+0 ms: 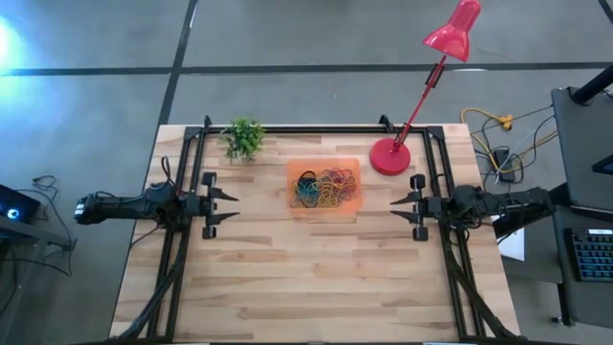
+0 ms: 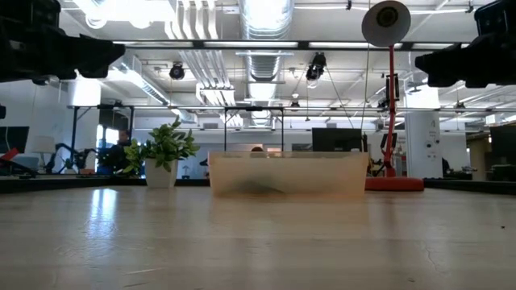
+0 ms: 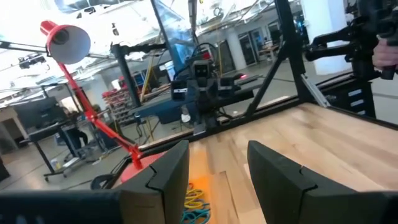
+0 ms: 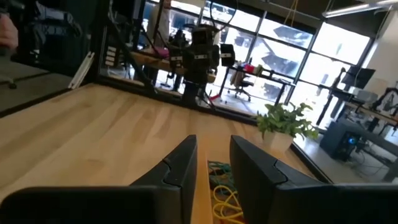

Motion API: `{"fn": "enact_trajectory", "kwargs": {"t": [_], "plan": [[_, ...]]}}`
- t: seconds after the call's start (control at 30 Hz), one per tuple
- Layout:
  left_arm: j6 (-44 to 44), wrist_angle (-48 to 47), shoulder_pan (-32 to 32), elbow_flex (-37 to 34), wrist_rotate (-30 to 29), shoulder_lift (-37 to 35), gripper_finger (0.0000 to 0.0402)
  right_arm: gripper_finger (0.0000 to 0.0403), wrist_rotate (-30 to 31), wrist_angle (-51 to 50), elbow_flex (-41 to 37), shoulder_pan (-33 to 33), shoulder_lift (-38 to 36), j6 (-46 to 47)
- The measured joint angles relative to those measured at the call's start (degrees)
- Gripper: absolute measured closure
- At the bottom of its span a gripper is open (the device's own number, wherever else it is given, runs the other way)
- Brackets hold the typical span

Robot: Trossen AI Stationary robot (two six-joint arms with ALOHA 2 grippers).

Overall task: Pick and place rubber bands into bin
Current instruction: Return to Home Position

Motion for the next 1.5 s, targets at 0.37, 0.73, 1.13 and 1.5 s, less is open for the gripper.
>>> {"fn": "enact_trajectory", "kwargs": {"t": [0.37, 0.73, 1.13, 1.5], "plan": [[-0.57, -0.28, 0.00, 0.00, -0.24, 0.52, 0.0253, 0.0330, 0.45, -0.26, 0.00, -0.04, 1.04, 1.17], [-0.57, -0.06, 0.00, 0.00, -0.31, 2.26, 0.0253, 0.0319, 0.54, -0.23, 0.00, -0.04, 2.79, 1.26], [-16.94, -3.11, 0.09, 0.00, -16.66, 3.15, 0.0253, 0.0332, 0.42, 0.22, 0.00, -0.04, 2.78, 3.23], [-15.19, -3.09, 0.09, 0.00, -14.29, 5.97, 0.0253, 0.0323, 0.36, -0.14, 0.00, -0.04, 2.80, 3.38]]}}
